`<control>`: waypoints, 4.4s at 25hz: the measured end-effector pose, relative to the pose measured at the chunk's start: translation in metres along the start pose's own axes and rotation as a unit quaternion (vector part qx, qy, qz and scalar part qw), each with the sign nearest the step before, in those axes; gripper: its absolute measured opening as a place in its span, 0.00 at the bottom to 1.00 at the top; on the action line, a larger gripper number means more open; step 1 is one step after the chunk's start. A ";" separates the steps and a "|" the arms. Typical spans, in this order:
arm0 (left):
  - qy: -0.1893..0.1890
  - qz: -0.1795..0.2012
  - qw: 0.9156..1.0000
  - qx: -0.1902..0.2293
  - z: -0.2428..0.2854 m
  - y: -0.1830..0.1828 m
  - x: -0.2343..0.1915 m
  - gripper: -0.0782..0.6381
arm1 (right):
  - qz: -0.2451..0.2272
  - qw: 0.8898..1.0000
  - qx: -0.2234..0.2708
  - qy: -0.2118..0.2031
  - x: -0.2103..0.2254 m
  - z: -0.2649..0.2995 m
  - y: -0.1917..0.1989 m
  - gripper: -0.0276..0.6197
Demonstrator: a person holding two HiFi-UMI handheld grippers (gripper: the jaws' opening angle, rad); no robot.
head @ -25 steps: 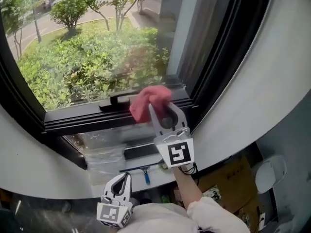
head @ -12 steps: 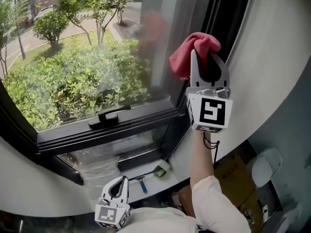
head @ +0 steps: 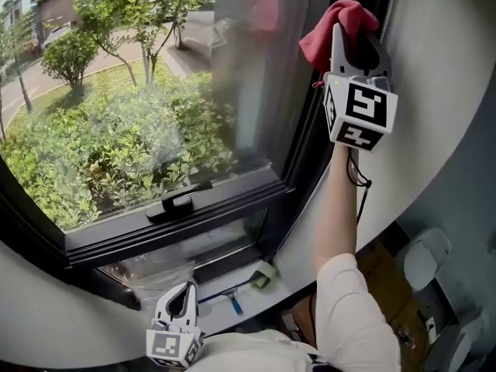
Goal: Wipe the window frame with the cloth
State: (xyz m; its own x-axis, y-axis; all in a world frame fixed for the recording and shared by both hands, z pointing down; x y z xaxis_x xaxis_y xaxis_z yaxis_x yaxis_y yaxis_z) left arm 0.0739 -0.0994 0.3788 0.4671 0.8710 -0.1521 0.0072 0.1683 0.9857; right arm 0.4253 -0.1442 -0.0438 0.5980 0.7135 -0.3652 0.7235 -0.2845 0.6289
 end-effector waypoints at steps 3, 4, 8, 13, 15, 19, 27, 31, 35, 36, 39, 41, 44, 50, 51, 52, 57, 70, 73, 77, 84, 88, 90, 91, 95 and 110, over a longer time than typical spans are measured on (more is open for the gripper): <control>0.002 -0.003 1.000 0.005 0.001 -0.001 -0.006 0.12 | -0.020 1.000 -0.010 0.008 0.000 0.013 0.006 0.18; 0.002 -0.004 1.000 0.003 0.002 -0.001 -0.008 0.12 | -0.022 1.000 -0.013 0.009 -0.001 0.014 0.007 0.18; 0.003 -0.006 1.000 0.009 0.004 -0.002 -0.012 0.12 | -0.027 0.999 -0.015 0.017 -0.002 0.012 0.010 0.18; 0.005 -0.003 1.000 0.009 0.008 -0.004 -0.016 0.12 | -0.014 1.000 -0.014 0.015 -0.002 0.009 0.016 0.18; 0.004 -0.005 1.000 0.012 0.009 -0.006 -0.016 0.12 | -0.008 1.000 -0.014 0.014 -0.001 0.008 0.017 0.18; 0.002 -0.006 1.000 0.017 0.009 -0.007 -0.018 0.12 | 0.013 1.000 -0.018 0.019 -0.001 0.008 0.016 0.18; 0.003 -0.005 1.000 0.016 0.011 -0.006 -0.020 0.12 | -0.016 0.999 -0.027 0.025 -0.006 0.003 0.021 0.18; 0.002 -0.010 1.000 0.020 0.010 -0.008 -0.020 0.12 | -0.018 0.999 -0.025 0.026 -0.007 -0.001 0.025 0.18; 0.002 -0.012 1.000 0.019 0.006 -0.011 -0.017 0.12 | -0.007 1.000 -0.022 0.018 -0.005 -0.004 0.026 0.18; 0.003 -0.011 1.000 0.018 0.005 -0.011 -0.017 0.12 | -0.006 1.000 -0.022 0.017 -0.005 -0.005 0.026 0.18; 0.004 -0.007 1.000 0.010 0.004 -0.009 -0.017 0.12 | -0.008 1.000 -0.022 0.016 -0.007 -0.008 0.029 0.18; 0.004 -0.011 1.000 0.014 0.004 -0.008 -0.017 0.12 | -0.009 1.000 -0.023 0.017 -0.009 -0.010 0.032 0.18; 0.002 -0.010 1.000 0.009 0.003 -0.006 -0.017 0.12 | -0.012 0.999 -0.025 0.018 -0.011 -0.012 0.035 0.18; 0.001 -0.013 1.000 0.012 0.002 -0.006 -0.016 0.12 | -0.017 0.999 -0.028 0.018 -0.014 -0.018 0.041 0.18; 0.000 -0.013 1.000 0.013 0.002 -0.005 -0.015 0.12 | -0.018 0.999 -0.028 0.017 -0.014 -0.018 0.042 0.18; 0.000 -0.015 1.000 0.015 0.002 -0.006 -0.015 0.12 | -0.018 0.999 -0.028 0.016 -0.015 -0.019 0.042 0.18; 0.002 -0.013 1.000 0.016 0.002 -0.005 -0.014 0.12 | -0.014 0.999 -0.031 0.015 -0.016 -0.024 0.045 0.18; 0.002 -0.018 1.000 0.020 0.004 -0.004 -0.011 0.12 | -0.008 0.999 -0.034 0.009 -0.021 -0.035 0.055 0.18; 0.004 -0.016 1.000 0.012 0.003 -0.002 -0.011 0.12 | -0.010 0.999 -0.036 0.008 -0.023 -0.038 0.058 0.18; 0.005 -0.019 1.000 0.012 0.003 0.000 -0.010 0.12 | -0.011 0.999 -0.039 0.007 -0.026 -0.043 0.062 0.18; 0.008 -0.021 1.000 0.019 0.007 -0.003 -0.007 0.12 | 0.000 0.999 -0.043 0.003 -0.027 -0.047 0.065 0.18; 0.009 -0.022 1.000 0.017 0.007 -0.005 -0.007 0.12 | 0.004 0.999 -0.044 0.002 -0.027 -0.049 0.067 0.18; 0.009 -0.020 1.000 0.015 0.007 -0.004 -0.008 0.12 | 0.003 0.999 -0.042 0.001 -0.028 -0.051 0.068 0.18; 0.010 -0.020 1.000 0.014 0.007 -0.004 -0.008 0.12 | 0.002 0.999 -0.042 0.001 -0.029 -0.052 0.068 0.18; 0.011 -0.026 0.999 0.016 0.008 -0.002 -0.009 0.12 | 0.000 0.999 -0.048 0.000 -0.031 -0.055 0.072 0.18; 0.009 -0.024 1.000 0.013 0.001 0.001 -0.014 0.12 | -0.027 0.997 -0.071 0.002 -0.042 -0.074 0.088 0.18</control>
State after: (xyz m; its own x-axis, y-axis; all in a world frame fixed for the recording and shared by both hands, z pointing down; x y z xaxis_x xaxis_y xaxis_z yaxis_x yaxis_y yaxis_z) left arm 0.0682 -0.1118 0.3818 0.4489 0.8708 -0.2003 0.0523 0.1982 0.9788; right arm 0.4378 -0.1516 0.0777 0.5581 0.7277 -0.3987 0.6980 -0.1519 0.6998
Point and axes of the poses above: the fingertips, and each gripper's own axes: z forward along the fingers, x to its right, y out of its underside, the point moved 6 cm from there along -z, backward along the fingers, and after that the axes turned 6 degrees about y, right-handed, at the moved point
